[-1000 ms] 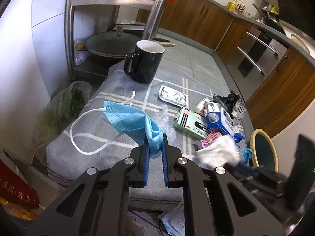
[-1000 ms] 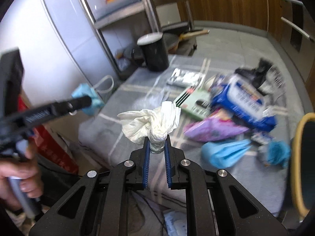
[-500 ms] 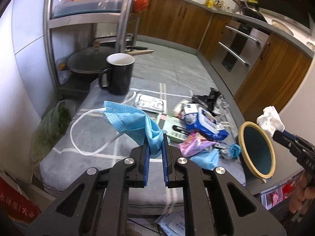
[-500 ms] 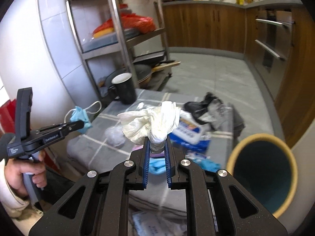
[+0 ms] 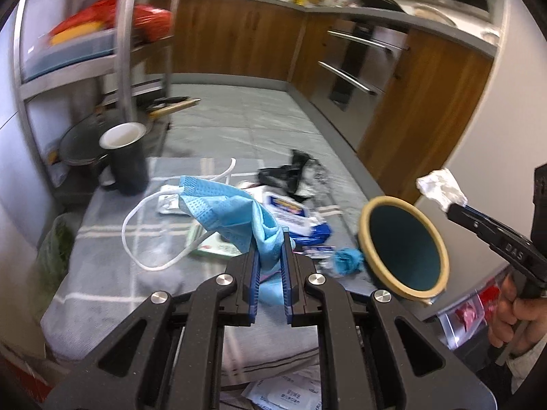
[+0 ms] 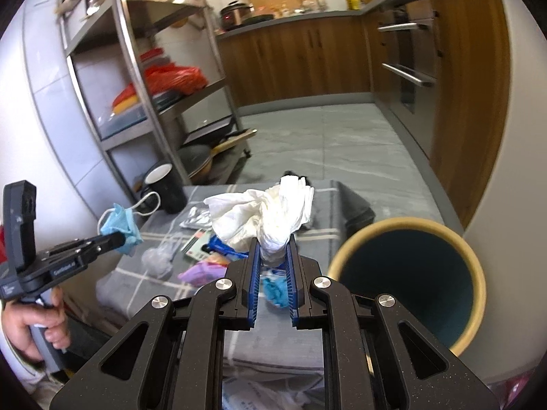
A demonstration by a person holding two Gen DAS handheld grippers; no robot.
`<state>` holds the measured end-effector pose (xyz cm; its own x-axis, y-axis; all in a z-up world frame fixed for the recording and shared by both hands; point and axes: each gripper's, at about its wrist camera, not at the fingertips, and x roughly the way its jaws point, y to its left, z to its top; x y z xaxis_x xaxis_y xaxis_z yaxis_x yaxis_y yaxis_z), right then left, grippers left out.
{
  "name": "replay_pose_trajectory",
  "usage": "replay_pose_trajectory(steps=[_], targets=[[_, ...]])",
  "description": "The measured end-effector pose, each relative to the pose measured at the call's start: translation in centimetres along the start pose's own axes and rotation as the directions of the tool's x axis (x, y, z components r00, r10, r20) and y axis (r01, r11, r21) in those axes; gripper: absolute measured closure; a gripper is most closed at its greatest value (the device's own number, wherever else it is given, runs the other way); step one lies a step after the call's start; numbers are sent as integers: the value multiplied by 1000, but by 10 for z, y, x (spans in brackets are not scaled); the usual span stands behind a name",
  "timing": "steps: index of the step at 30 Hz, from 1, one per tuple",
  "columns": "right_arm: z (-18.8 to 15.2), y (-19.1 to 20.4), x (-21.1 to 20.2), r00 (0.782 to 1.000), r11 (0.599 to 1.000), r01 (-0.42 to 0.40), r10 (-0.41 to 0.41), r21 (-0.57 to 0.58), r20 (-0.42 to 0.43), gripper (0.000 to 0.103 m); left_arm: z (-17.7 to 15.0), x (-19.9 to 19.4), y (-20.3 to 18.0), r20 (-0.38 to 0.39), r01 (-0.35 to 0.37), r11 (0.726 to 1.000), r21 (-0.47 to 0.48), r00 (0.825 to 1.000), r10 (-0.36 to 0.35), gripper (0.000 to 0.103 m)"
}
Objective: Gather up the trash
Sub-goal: 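Carry the mask and tissue in both grippers over the yellow-rimmed bin, then open both grippers to drop the mask and tissue into the bin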
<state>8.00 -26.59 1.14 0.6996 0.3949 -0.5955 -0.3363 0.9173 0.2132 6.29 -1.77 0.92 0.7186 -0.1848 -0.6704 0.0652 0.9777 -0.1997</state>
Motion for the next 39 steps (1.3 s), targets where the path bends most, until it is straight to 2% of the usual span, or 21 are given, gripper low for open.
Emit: replay_pose_trajectory(steps=[5,12,16,21,26,28,31,35,39], targets=[[-4,-22,-8,999,998,38,-39,51,12,88,15,14,-38,-30,96,993,63,995,-94,93],[-13,-49,-17,992,987,122,-123,103,8,88,33,44,-93,-96,233,963,136,970,-222,93],[-20,-73,-20,984,973,180,-180,147,-11,88,37,63,-124,-130,271,944,188,960,-250,93],[-32,-97,-18,969,951,246,-239,186,-59,88,38,94,-159,-189,334,918,213,936,-297,93],[-45,-112,-9,954,933,295,-275,205,-118,88,31,129,-185,-262,376,894,242,913,-313,93],[-48,-115,-5,949,929,307,-283,207,-138,87,26,146,-193,-301,402,884,238,896,-326,93],[-53,-117,2,941,925,324,-293,199,-170,87,19,164,-200,-348,416,878,239,880,-322,93],[-57,-119,17,926,922,344,-302,179,-226,87,13,183,-206,-392,424,874,238,865,-313,93],[-61,-120,27,916,920,353,-303,172,-264,80,9,193,-204,-416,411,881,234,861,-292,90]])
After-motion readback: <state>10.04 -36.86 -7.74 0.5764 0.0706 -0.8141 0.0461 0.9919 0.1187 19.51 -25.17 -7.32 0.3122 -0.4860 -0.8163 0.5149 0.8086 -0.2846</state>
